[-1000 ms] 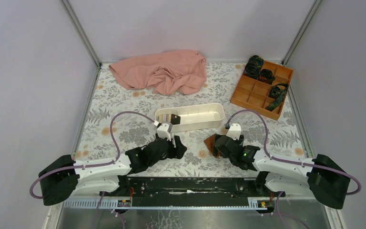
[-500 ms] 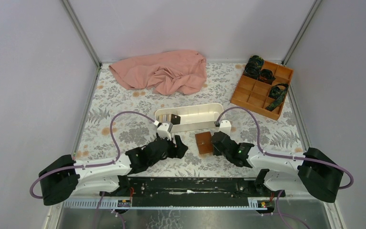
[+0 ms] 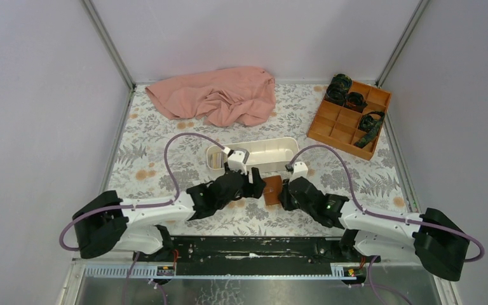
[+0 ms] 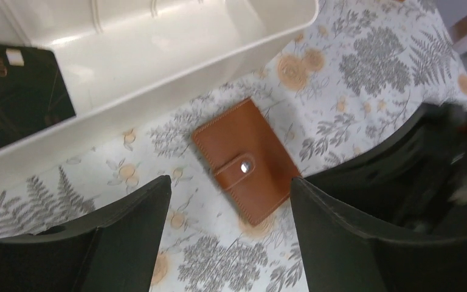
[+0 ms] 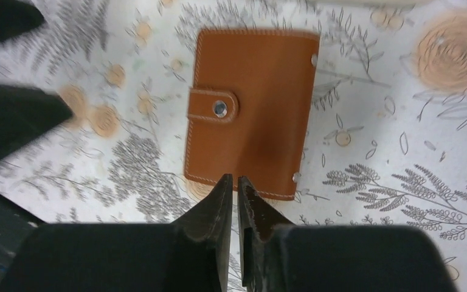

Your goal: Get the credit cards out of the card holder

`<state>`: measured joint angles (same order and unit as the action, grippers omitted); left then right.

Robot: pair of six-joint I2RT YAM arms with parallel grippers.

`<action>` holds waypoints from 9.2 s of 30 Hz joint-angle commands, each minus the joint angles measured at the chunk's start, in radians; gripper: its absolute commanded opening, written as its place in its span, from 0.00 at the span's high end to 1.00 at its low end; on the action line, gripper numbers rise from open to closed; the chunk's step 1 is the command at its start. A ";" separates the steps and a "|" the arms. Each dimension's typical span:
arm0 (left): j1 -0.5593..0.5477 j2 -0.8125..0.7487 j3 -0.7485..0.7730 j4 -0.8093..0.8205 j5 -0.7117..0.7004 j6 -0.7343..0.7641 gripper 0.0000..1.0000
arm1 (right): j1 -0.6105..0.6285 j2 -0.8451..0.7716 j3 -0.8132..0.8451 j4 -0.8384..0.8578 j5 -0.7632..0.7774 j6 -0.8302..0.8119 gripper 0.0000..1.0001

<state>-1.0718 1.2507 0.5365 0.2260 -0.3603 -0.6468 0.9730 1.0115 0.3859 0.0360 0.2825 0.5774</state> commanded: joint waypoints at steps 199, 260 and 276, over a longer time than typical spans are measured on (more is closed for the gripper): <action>0.122 0.243 -0.116 0.186 0.138 -0.016 0.65 | -0.216 0.089 -0.027 0.352 -0.354 0.011 1.00; -0.009 0.046 -0.333 0.158 0.087 -0.227 0.64 | -0.118 0.396 0.026 0.471 -0.245 0.014 1.00; -0.012 0.066 -0.210 0.074 0.029 -0.156 0.64 | -0.107 0.086 -0.002 0.221 -0.132 -0.107 0.68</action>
<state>-1.0748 1.3033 0.2844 0.3706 -0.3218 -0.8379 0.8574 1.1759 0.3923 0.3386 0.0792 0.5335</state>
